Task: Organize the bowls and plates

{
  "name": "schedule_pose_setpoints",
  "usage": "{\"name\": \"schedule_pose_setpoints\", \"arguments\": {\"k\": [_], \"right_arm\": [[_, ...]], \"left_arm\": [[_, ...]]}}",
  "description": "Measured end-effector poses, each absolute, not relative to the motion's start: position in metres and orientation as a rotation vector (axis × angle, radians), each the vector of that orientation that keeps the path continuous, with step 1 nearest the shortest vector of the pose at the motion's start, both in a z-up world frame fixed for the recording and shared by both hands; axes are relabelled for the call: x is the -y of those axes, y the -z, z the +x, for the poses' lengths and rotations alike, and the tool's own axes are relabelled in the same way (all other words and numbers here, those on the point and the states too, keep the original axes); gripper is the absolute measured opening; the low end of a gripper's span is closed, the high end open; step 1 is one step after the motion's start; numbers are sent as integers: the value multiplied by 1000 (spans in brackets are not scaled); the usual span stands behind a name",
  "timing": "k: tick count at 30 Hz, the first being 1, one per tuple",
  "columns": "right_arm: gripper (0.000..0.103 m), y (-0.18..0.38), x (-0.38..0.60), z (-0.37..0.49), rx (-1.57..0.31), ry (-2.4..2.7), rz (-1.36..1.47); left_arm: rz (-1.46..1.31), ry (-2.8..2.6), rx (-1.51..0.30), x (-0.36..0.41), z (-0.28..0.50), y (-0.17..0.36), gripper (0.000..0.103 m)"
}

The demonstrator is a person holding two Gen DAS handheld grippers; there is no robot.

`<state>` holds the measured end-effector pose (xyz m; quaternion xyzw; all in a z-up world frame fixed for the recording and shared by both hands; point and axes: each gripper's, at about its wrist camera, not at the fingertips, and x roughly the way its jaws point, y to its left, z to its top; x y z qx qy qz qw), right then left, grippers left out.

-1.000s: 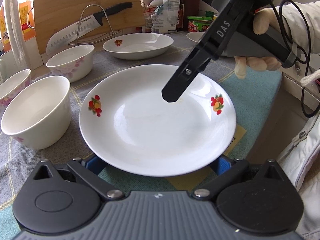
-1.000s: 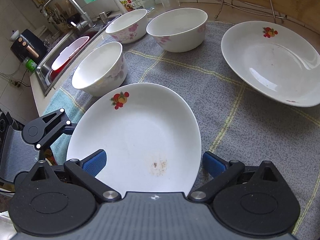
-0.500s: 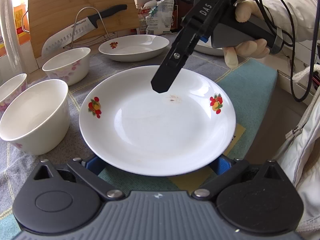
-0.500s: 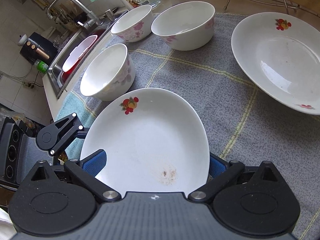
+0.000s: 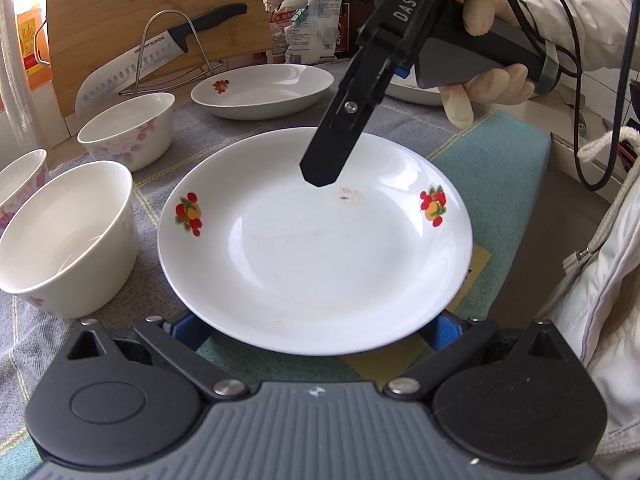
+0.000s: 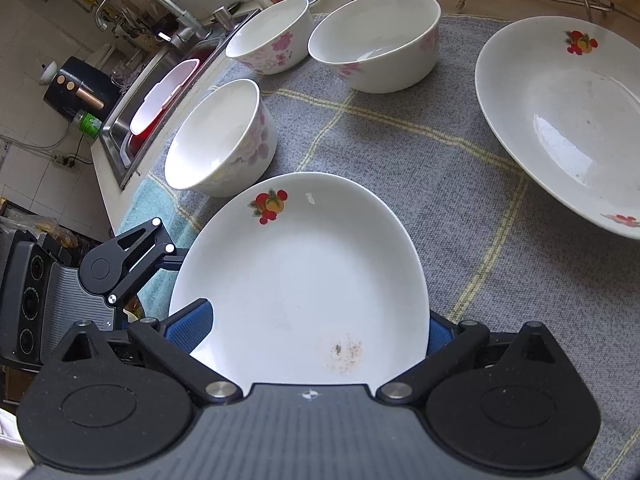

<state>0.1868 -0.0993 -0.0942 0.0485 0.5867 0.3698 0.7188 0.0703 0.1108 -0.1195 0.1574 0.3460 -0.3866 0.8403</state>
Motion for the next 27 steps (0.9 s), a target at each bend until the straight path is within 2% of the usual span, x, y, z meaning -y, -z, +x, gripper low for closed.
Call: {"name": "schedule_pose_setpoints", "arguments": {"k": [27], "right_arm": [[103, 54, 150, 169, -1202, -777, 96]], "left_arm": [[370, 851, -732, -65, 78, 86, 102]]}}
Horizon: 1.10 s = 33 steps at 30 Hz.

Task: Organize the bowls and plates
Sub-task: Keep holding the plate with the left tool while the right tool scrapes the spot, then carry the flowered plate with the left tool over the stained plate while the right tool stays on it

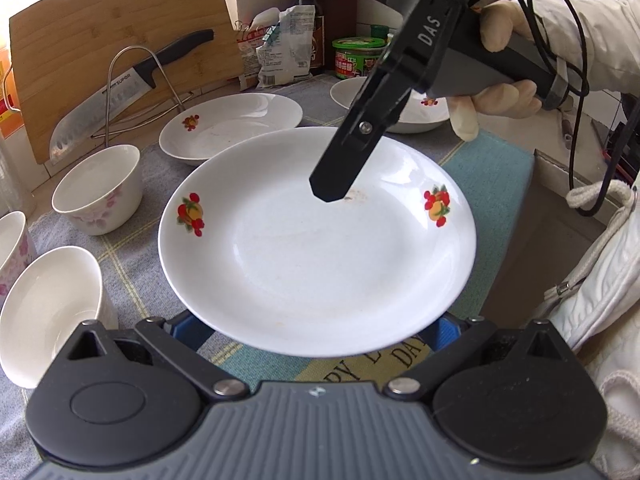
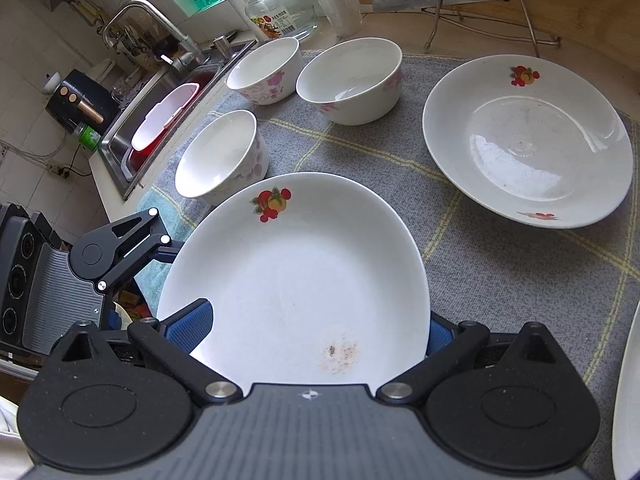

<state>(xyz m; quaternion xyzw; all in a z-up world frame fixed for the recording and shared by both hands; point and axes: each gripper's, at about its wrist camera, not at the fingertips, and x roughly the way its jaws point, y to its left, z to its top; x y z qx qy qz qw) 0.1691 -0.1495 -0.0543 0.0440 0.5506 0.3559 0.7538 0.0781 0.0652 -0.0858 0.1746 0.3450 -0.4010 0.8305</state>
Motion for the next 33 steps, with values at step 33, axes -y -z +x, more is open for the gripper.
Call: {"name": "schedule_pose_setpoints", "arguments": {"k": [33], "right_arm": [[103, 33, 311, 165, -1105, -592, 160]], "left_arm": [[427, 1010, -686, 93, 109, 73, 102]]}}
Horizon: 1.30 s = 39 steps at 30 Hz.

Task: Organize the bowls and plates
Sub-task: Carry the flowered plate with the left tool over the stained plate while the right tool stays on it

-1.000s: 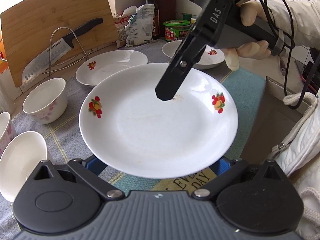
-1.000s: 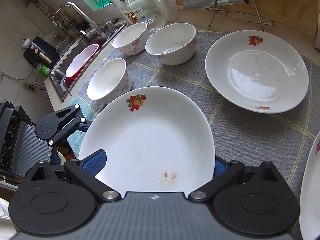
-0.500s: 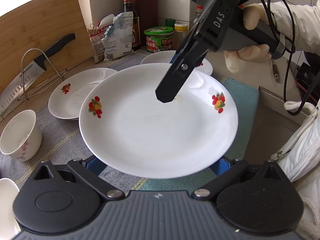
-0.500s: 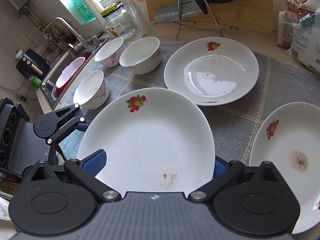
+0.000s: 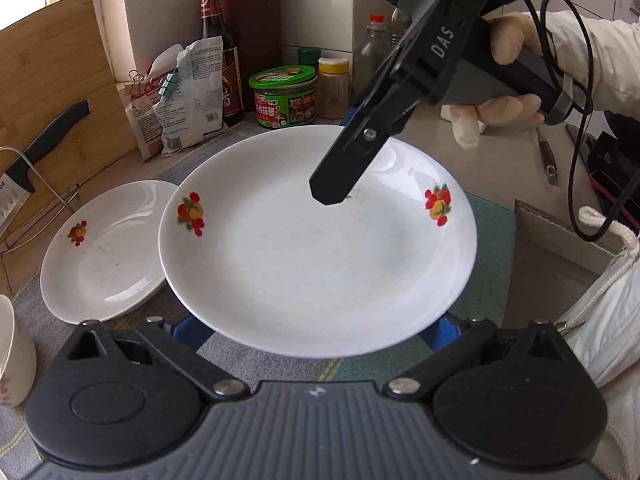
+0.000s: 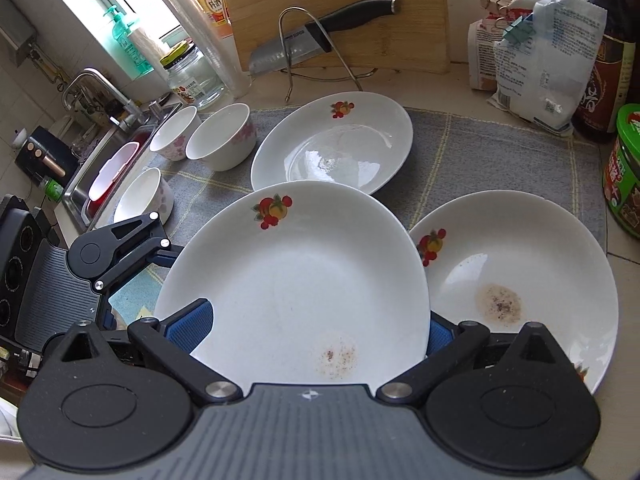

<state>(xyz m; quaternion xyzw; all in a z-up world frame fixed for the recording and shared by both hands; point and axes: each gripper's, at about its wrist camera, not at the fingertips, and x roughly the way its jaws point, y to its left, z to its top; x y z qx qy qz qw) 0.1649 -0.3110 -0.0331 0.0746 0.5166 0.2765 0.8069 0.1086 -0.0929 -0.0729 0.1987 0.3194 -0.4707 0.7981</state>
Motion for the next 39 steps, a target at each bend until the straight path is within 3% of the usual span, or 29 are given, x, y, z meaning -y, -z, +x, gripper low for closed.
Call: {"name": "schedule_pose_setpoints", "arguments": {"k": [18, 39], "right_arm": [[103, 51, 381, 181, -1097, -526, 198], [103, 73, 407, 196, -1115, -523, 239]], "left_arm": [[457, 1057, -710, 165, 138, 86, 102], [483, 1060, -775, 191, 155, 96, 102]]}}
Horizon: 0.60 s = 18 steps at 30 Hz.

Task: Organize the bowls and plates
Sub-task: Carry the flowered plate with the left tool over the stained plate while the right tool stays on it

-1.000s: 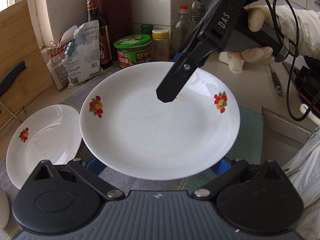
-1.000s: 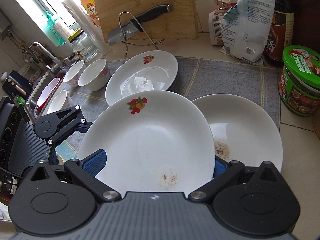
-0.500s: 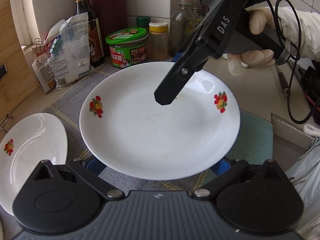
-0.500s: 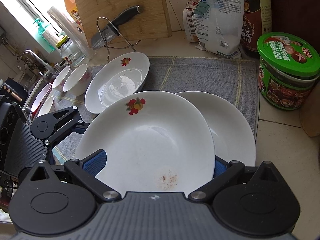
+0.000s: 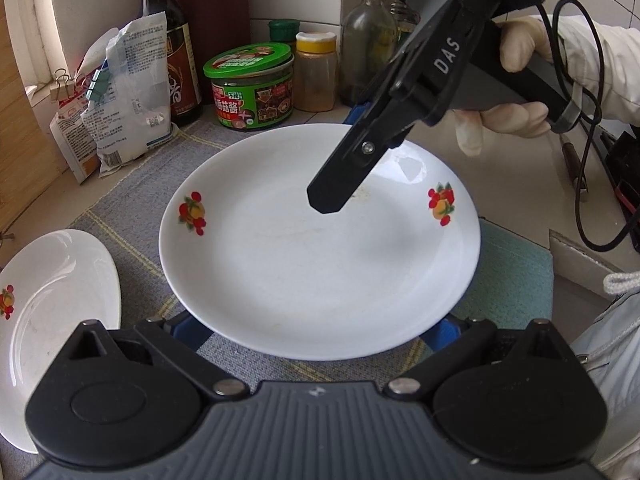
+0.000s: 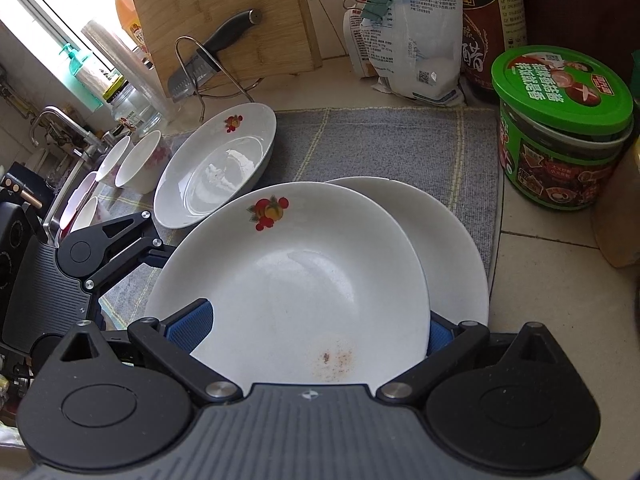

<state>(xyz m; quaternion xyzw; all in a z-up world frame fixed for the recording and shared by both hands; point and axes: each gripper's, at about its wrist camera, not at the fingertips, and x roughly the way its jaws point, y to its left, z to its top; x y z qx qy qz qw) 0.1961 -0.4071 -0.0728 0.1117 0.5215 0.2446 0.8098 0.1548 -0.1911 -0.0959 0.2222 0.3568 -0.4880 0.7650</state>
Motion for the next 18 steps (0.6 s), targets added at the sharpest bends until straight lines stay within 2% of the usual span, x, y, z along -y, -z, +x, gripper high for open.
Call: {"name": "schedule_pose_setpoints", "arguments": {"k": [18], "right_arm": [[103, 75, 414, 193, -1126, -508, 256]], "left_arm": [[488, 1075, -793, 197, 160, 102, 101]]}}
